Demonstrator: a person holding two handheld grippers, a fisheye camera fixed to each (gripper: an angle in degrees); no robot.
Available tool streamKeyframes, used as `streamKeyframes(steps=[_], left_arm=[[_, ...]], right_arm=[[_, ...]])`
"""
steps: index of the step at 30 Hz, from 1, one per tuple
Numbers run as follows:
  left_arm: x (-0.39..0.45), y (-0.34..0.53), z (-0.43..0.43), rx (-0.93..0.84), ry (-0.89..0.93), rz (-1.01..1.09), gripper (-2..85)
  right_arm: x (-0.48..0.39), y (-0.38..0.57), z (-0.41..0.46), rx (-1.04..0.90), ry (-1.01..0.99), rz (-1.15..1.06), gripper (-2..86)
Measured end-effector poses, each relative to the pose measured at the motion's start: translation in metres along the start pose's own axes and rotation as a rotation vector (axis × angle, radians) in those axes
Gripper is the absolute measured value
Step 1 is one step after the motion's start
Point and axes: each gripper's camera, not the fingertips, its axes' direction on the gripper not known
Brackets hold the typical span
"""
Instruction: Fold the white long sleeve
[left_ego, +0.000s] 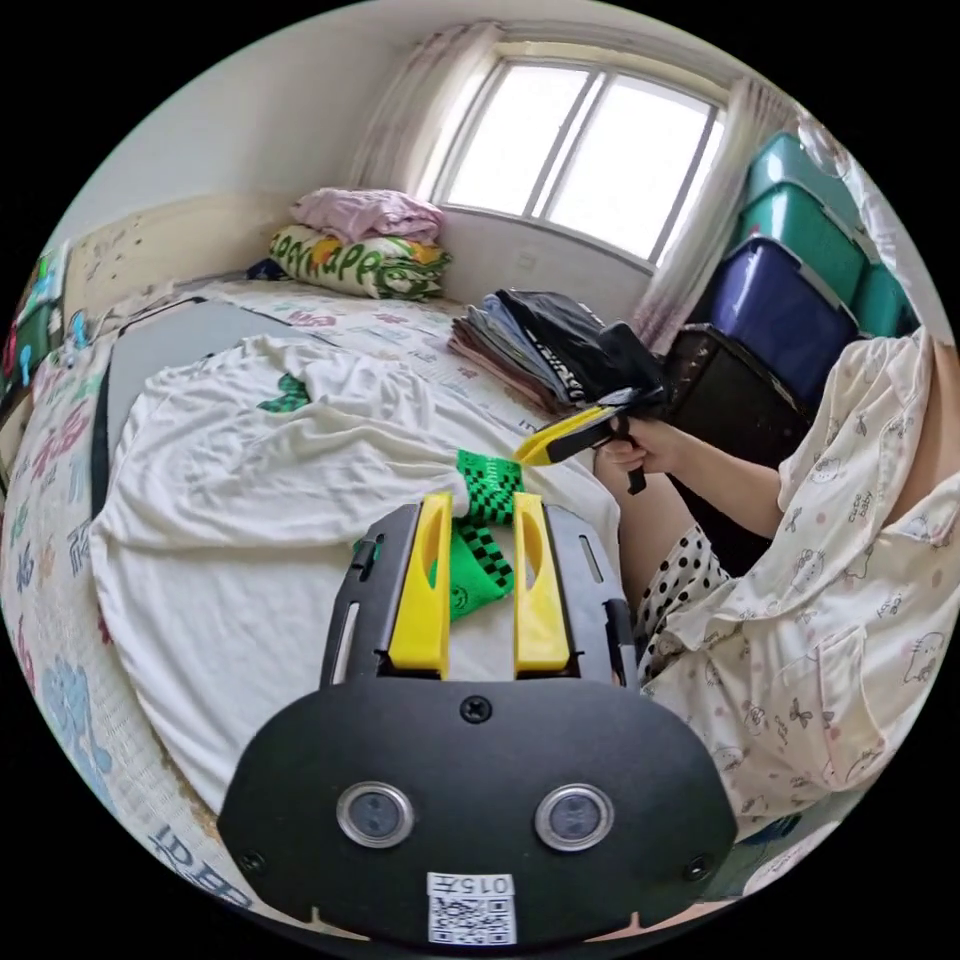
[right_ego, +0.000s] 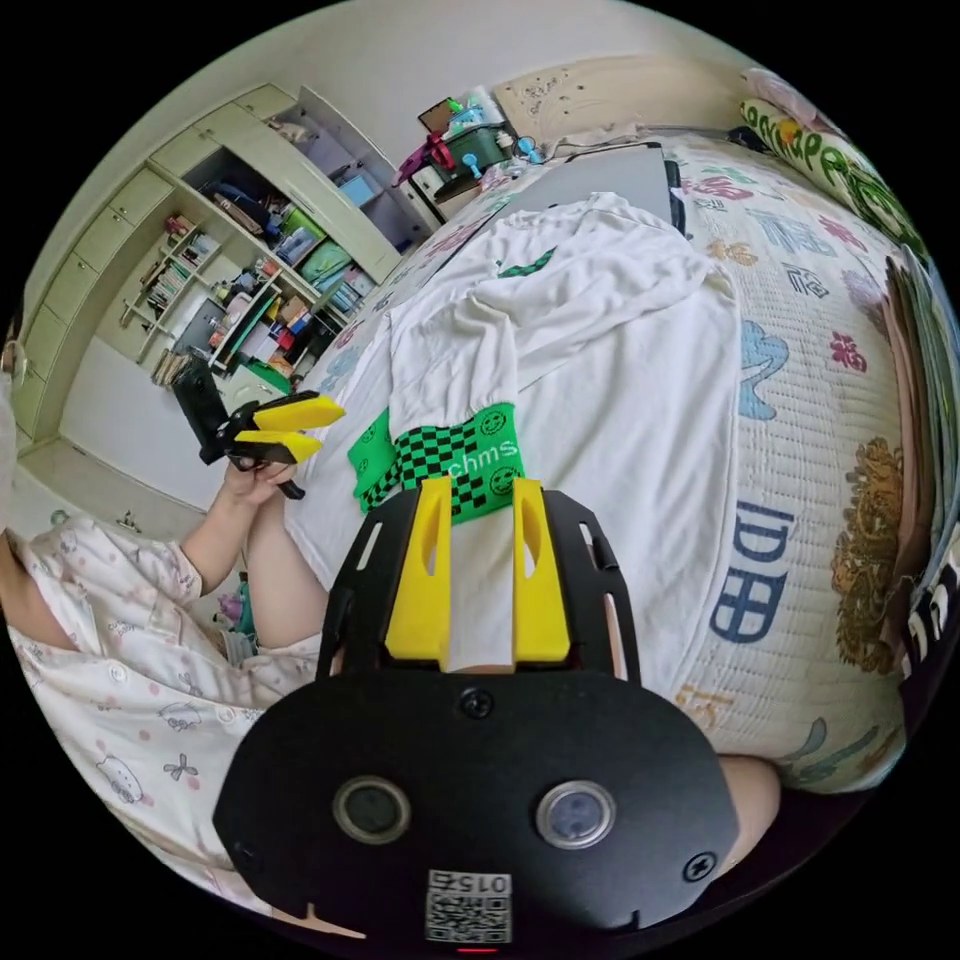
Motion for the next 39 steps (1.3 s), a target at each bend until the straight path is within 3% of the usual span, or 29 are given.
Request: streamKeyframes(steps=[4, 8, 13, 21, 25, 31, 36, 39], left_arm=[[0.021, 0.005, 0.034, 0.010, 0.079, 0.092, 10.4], [0.019, 0.051, 0.052, 0.059, 0.087, 0.080, 10.5], [-0.008, 0.108, 0.030, 0.268, 0.140, -0.011, 10.2], [-0.035, 0.140, 0.066, 0.201, 0.274, -0.035, 14.0], [-0.007, 0.155, 0.082, 0.170, 0.170, 0.039, 15.8], [-0.003, 0.205, 0.093, 0.283, 0.111, -0.041, 20.3], [-0.041, 0.257, 0.086, 0.433, 0.199, -0.193, 20.0], [-0.078, 0.297, 0.080, 0.514, 0.242, -0.312, 14.1]], right_arm=[[0.007, -0.012, 0.020, 0.018, 0.094, 0.108, 4.4], [0.007, -0.016, 0.025, 0.094, 0.141, 0.177, 8.8], [-0.007, -0.028, 0.050, 0.036, 0.297, 0.152, 9.0], [-0.036, -0.036, 0.078, -0.047, 0.469, 0.153, 5.3], [-0.039, -0.025, 0.062, 0.031, 0.238, 0.203, 1.5], [-0.090, -0.040, 0.052, 0.122, -0.112, 0.037, 0.6], [-0.128, -0.057, 0.093, 0.048, -0.184, -0.093, 1.0], [-0.142, -0.057, 0.110, 0.033, -0.211, -0.145, 2.0]])
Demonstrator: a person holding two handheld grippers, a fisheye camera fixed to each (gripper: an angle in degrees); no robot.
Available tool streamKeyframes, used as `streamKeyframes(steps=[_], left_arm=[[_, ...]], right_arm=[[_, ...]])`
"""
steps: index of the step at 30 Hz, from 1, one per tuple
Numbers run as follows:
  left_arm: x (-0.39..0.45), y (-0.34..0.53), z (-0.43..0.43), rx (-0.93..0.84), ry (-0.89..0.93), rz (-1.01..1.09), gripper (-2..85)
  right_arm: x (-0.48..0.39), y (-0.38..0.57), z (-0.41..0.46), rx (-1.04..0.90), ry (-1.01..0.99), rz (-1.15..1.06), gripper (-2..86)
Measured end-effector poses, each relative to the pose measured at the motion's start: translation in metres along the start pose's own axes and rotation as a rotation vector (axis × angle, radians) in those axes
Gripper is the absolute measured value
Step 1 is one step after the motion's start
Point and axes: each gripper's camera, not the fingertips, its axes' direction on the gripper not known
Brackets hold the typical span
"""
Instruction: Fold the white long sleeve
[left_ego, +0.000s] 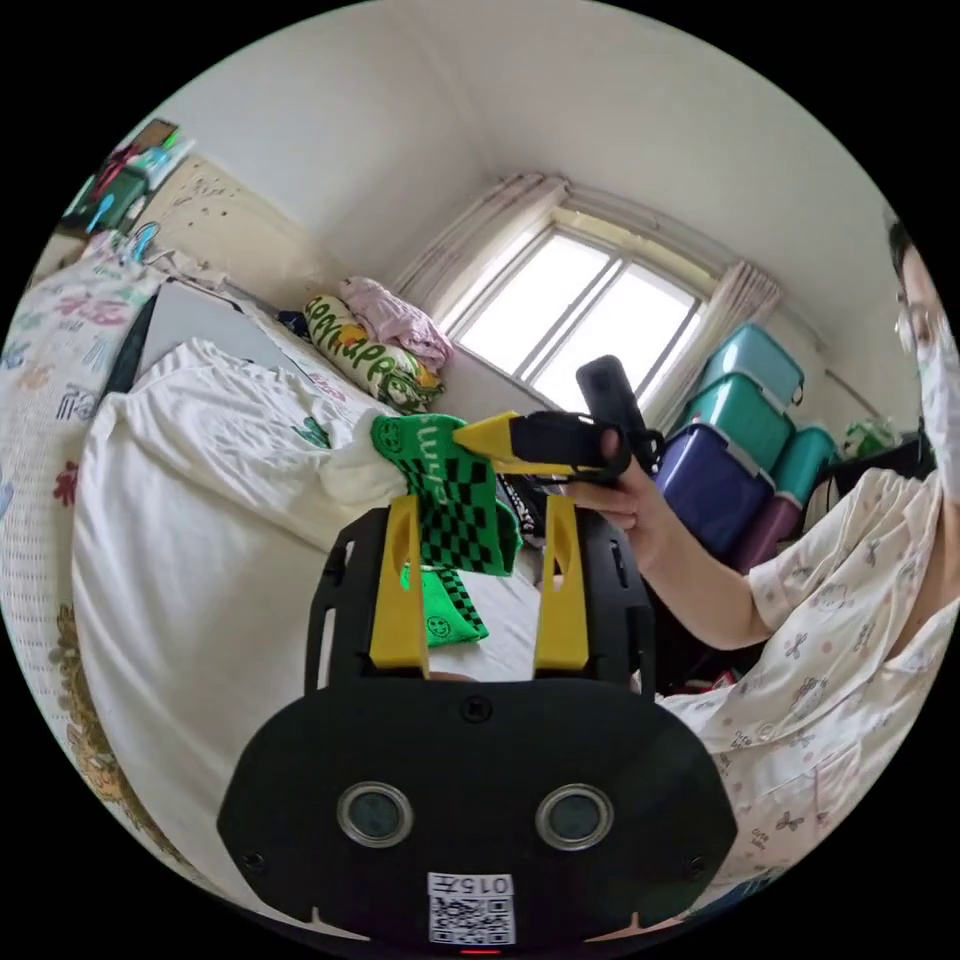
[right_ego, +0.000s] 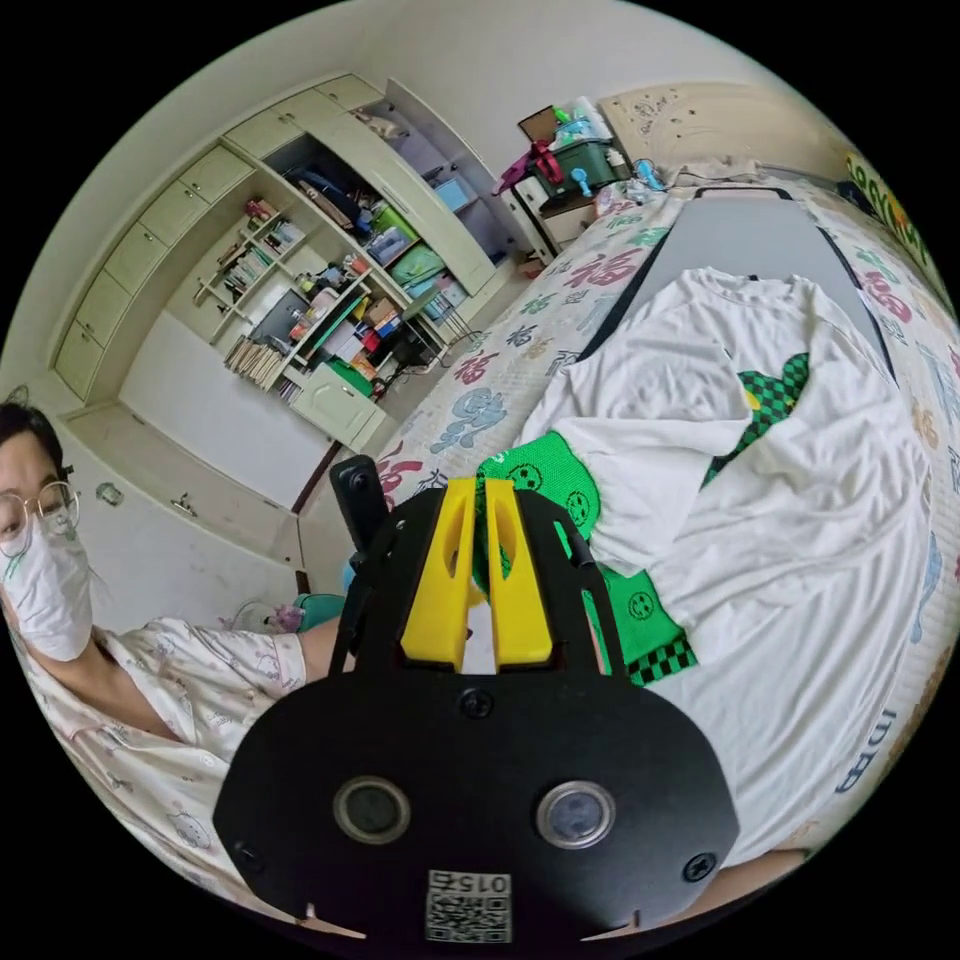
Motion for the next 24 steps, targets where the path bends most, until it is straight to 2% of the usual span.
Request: streamKeyframes(steps=[2, 5, 8, 12, 14, 19, 24], left_arm=[[-0.034, 0.015, -0.024, 0.060, 0.033, -0.079, 4.6], [-0.063, 0.032, -0.045, 0.094, -0.049, -0.166, 0.7], [-0.089, 0.050, -0.047, 0.103, -0.100, -0.249, 0.0], [-0.105, 0.064, -0.029, 0.067, -0.075, -0.264, -0.2], [-0.112, 0.074, -0.010, 0.023, -0.053, -0.266, -0.2], [-0.122, 0.097, 0.017, -0.038, -0.025, -0.271, -0.3], [-0.129, 0.111, 0.027, -0.043, -0.017, -0.277, -0.3]], right_arm=[[-0.005, 0.008, 0.003, 0.023, -0.043, -0.042, 4.5], [-0.017, 0.035, 0.005, 0.003, 0.025, -0.180, 6.4], [-0.018, 0.071, 0.027, -0.142, 0.207, -0.253, 8.9], [-0.015, 0.108, 0.064, -0.325, 0.274, -0.278, 10.6], [-0.018, 0.124, 0.086, -0.396, 0.380, -0.327, 10.9], [-0.029, 0.145, 0.122, -0.474, 0.566, -0.462, 9.8], [-0.034, 0.142, 0.126, -0.475, 0.557, -0.449, 7.8]])
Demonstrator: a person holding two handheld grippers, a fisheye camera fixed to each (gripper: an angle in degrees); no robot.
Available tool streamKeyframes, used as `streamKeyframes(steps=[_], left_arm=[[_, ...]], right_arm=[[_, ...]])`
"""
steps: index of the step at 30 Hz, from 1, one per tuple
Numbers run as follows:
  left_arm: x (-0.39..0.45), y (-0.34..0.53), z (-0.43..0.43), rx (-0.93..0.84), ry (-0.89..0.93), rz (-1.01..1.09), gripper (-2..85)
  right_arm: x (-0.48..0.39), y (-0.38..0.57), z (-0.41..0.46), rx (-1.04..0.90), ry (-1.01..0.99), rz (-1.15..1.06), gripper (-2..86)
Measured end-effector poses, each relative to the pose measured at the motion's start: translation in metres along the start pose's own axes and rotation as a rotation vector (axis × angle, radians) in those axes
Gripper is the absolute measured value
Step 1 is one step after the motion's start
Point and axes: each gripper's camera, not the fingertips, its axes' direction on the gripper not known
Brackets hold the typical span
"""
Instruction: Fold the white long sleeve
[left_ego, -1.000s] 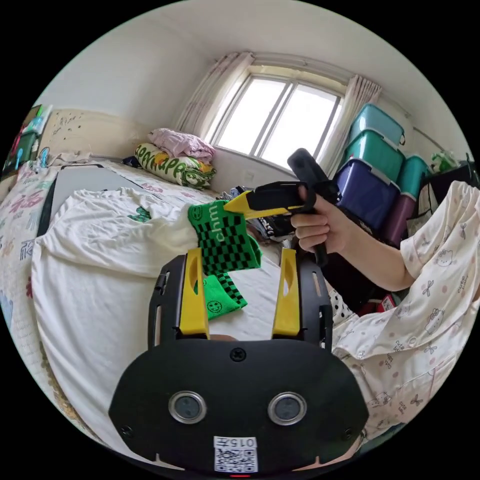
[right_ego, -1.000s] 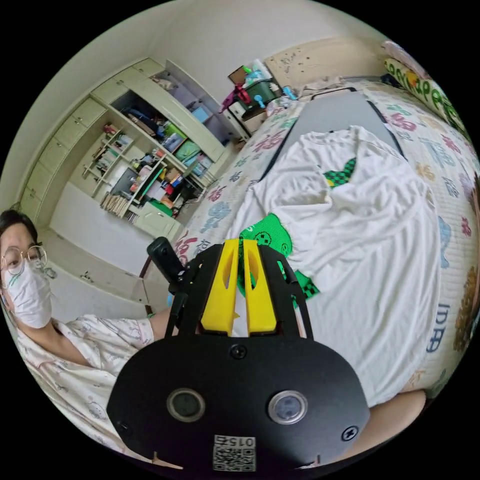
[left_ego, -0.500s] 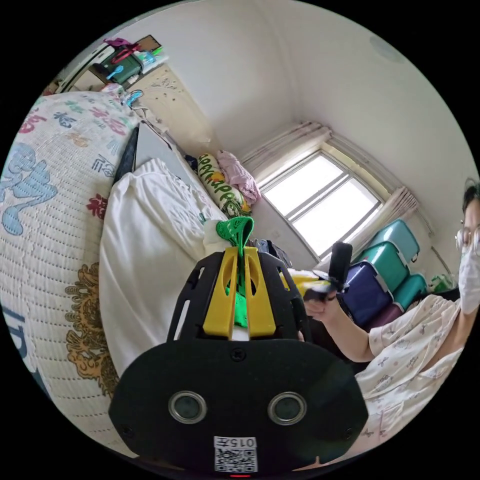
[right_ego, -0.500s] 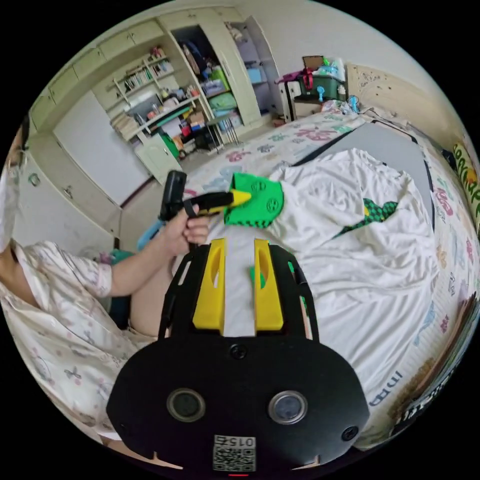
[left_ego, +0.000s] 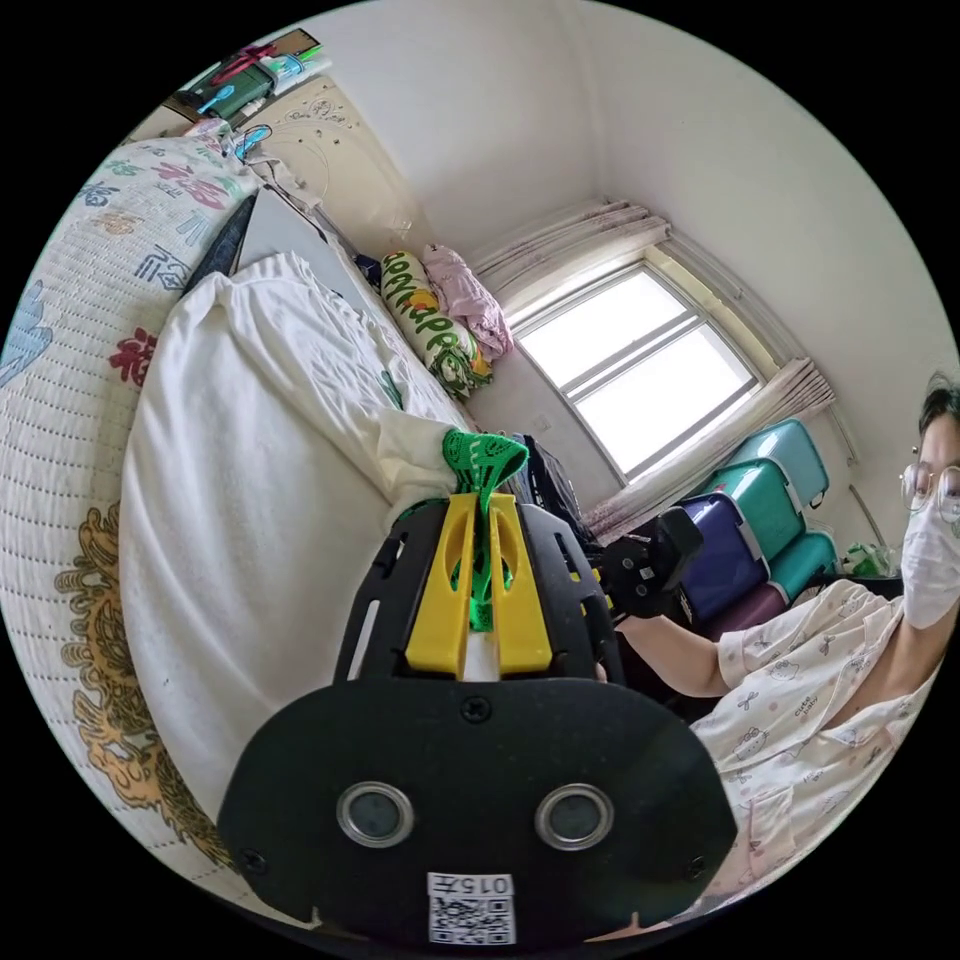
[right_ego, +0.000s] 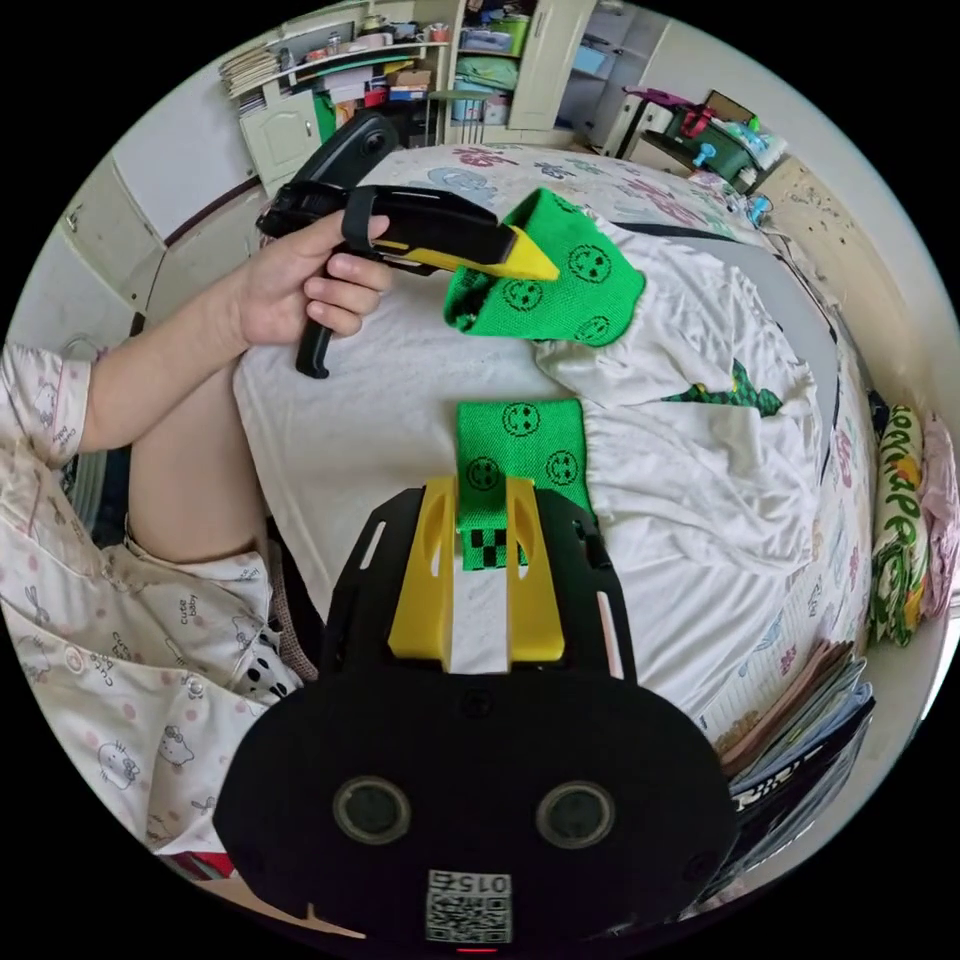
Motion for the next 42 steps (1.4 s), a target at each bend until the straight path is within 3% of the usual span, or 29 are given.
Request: streamKeyframes(steps=[7, 21, 27, 30, 32, 33, 34, 35, 37, 42], left_arm=[[-0.008, 0.014, 0.012, -0.007, -0.001, 0.001, -0.3], [-0.006, 0.033, 0.018, -0.034, 0.000, -0.002, -0.4], [0.013, 0.013, -0.007, -0.061, 0.067, -0.004, -0.3], [0.032, -0.049, -0.116, 0.197, -0.049, -0.017, 0.0], [0.067, -0.100, -0.219, 0.422, -0.441, 0.027, 0.7], [0.077, -0.107, -0.241, 0.475, -0.585, 0.025, 1.0], [0.092, -0.116, -0.273, 0.566, -0.857, -0.003, 2.4], [0.102, -0.120, -0.294, 0.617, -1.043, -0.052, 4.9], [0.114, -0.116, -0.311, 0.631, -1.093, -0.090, 9.0], [0.124, -0.057, -0.271, 0.482, -0.830, 0.030, 6.9]], right_arm=[[-0.008, -0.017, -0.014, -0.016, -0.016, -0.014, 5.8], [0.024, -0.043, -0.083, 0.076, -0.101, 0.196, 0.4], [0.122, -0.032, -0.166, 0.174, -0.232, 0.403, 0.2], [0.239, 0.009, -0.273, 0.317, -0.014, 0.655, 0.5], [0.328, 0.068, -0.370, 0.450, 0.383, 0.971, 0.9], [0.345, 0.086, -0.389, 0.480, 0.477, 1.067, 1.0], [0.372, 0.123, -0.415, 0.525, 0.588, 1.248, 1.4], [0.393, 0.152, -0.427, 0.510, 0.595, 1.375, 2.0], [0.403, 0.178, -0.429, 0.530, 0.493, 1.436, 2.9], [0.350, 0.183, -0.380, 0.505, 0.254, 1.141, 4.4]])
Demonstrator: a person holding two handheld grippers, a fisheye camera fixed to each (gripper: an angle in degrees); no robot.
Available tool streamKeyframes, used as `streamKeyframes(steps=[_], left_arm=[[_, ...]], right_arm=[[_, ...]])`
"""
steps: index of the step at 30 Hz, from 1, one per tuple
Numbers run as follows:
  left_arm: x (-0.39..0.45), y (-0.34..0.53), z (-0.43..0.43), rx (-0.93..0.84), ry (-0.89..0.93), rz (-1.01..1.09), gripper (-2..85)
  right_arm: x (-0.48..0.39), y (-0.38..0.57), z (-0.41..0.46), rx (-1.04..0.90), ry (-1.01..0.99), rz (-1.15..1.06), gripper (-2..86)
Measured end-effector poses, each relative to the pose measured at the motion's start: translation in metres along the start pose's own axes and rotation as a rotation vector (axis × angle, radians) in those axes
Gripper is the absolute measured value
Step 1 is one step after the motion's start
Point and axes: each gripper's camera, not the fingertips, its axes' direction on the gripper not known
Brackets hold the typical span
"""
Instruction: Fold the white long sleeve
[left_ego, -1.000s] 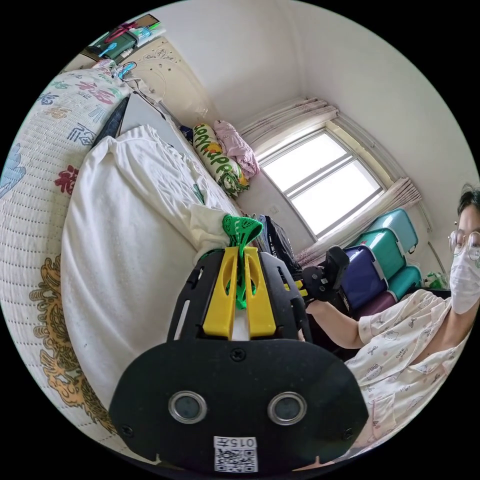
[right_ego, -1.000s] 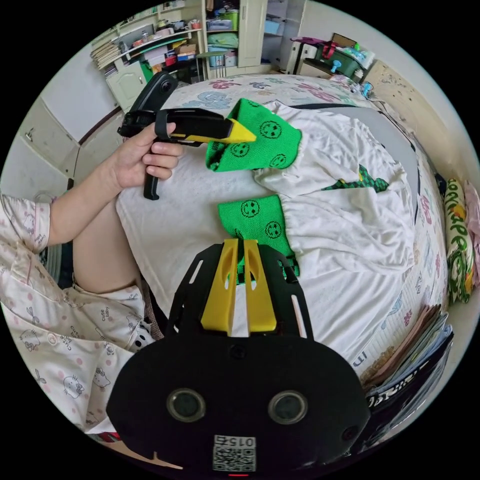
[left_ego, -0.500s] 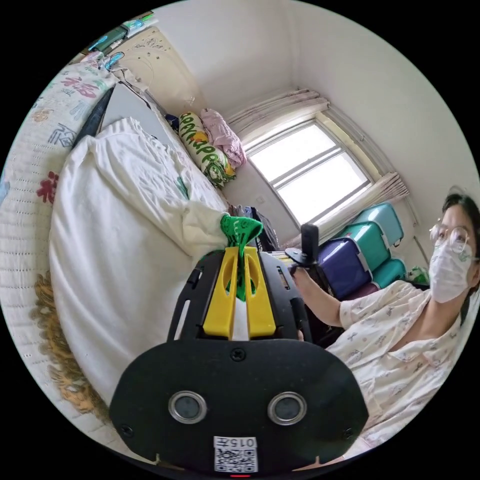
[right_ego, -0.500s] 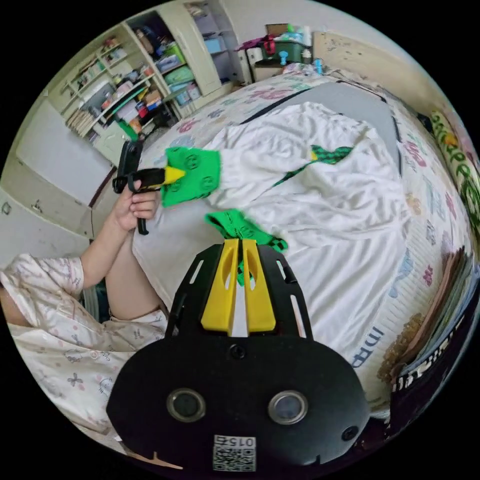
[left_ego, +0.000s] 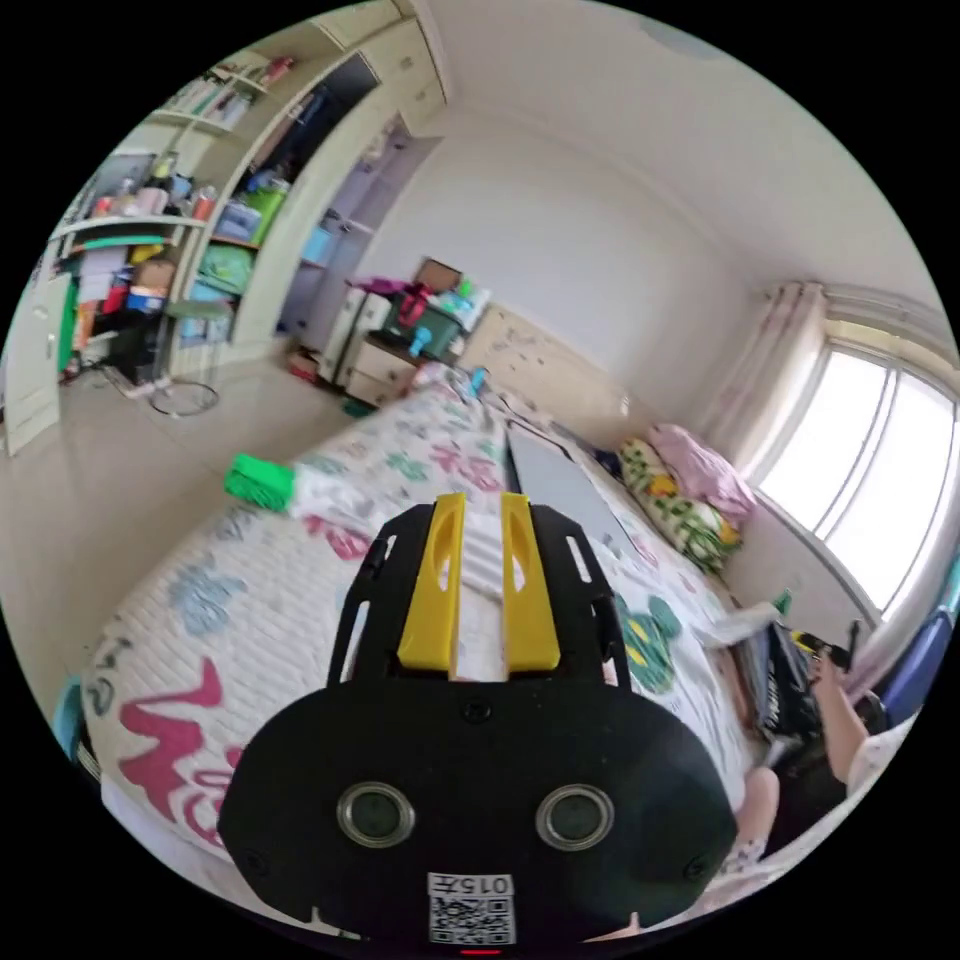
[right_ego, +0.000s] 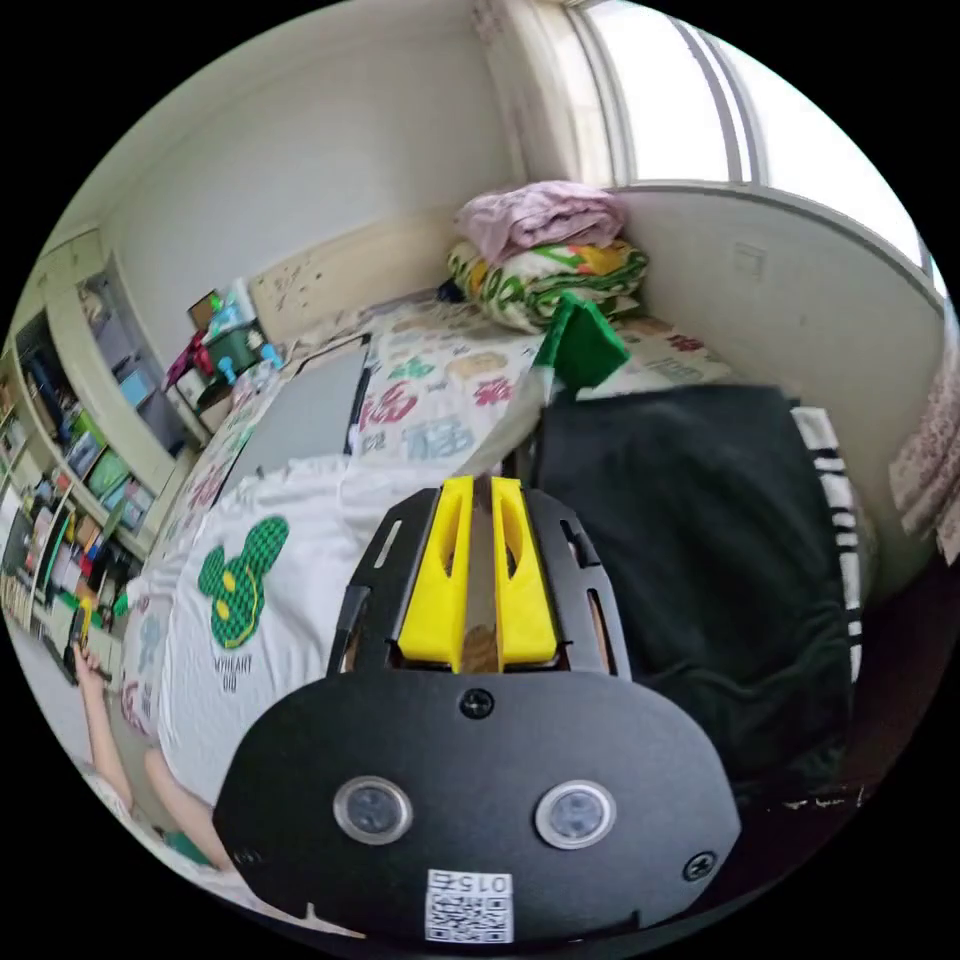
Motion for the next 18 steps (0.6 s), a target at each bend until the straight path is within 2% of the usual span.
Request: streamKeyframes(steps=[4, 8, 12, 18], left_arm=[[0.016, 0.068, 0.013, -0.259, 0.197, -0.061, 8.5], [0.034, 0.094, -0.015, -0.404, 0.151, -0.054, 10.6], [0.043, 0.095, -0.042, -0.483, 0.077, -0.032, 11.7], [0.044, 0.104, -0.042, -0.652, 0.095, -0.035, 13.4]], right_arm=[[-0.011, 0.074, 0.004, -0.215, -0.270, -0.081, 5.7], [-0.010, 0.114, -0.032, -0.353, -0.427, -0.093, 7.8], [-0.002, 0.124, -0.075, -0.388, -0.482, -0.065, 9.4], [-0.001, 0.132, -0.113, -0.510, -0.473, -0.088, 12.5]])
